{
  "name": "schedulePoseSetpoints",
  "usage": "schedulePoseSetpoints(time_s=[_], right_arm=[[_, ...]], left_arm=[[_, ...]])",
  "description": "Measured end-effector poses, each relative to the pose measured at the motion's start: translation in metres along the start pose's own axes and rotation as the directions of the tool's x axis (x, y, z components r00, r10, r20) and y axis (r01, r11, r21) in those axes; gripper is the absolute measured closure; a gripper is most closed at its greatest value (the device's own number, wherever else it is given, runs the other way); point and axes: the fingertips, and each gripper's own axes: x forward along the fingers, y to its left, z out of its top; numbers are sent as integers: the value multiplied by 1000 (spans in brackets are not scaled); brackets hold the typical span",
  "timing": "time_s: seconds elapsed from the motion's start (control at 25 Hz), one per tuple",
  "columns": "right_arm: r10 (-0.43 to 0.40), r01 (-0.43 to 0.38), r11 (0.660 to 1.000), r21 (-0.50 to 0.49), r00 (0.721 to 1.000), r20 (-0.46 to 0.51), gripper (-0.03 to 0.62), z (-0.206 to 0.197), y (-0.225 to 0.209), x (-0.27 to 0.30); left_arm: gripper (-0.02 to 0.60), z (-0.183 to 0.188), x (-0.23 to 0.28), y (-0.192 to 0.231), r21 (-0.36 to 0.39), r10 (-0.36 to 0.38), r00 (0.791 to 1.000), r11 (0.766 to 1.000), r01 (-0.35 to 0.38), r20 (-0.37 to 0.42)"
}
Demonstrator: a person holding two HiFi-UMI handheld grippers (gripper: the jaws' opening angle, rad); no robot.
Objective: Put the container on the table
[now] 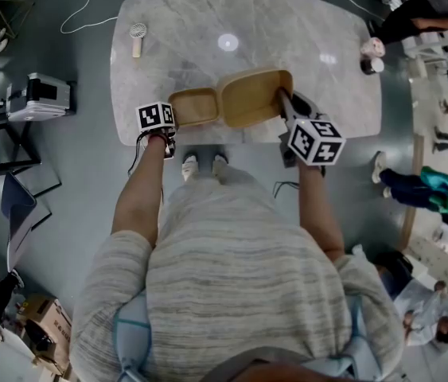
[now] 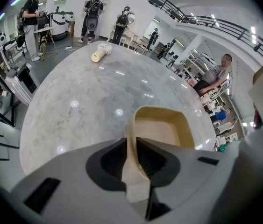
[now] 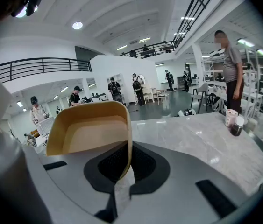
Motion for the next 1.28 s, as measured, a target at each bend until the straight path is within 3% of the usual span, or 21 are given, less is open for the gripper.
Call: schedulePoseSetpoints(time_s=[0.6,0.92,1.28], right_arm=[[18,-18,1000,2,1000,5,589,1,3,3],[20,-20,1000,4,1000,9,589,0,4,2],[22,-22,1000,9,1000,11,589,-2,6,2]], left_arm=[[538,4,-19,-3,18,-12,999,1000,12,30],[538,16,-41,-14,41,-45,995,998,41,94],[540,44,-83,-58,83,-158,960,986,142,231]])
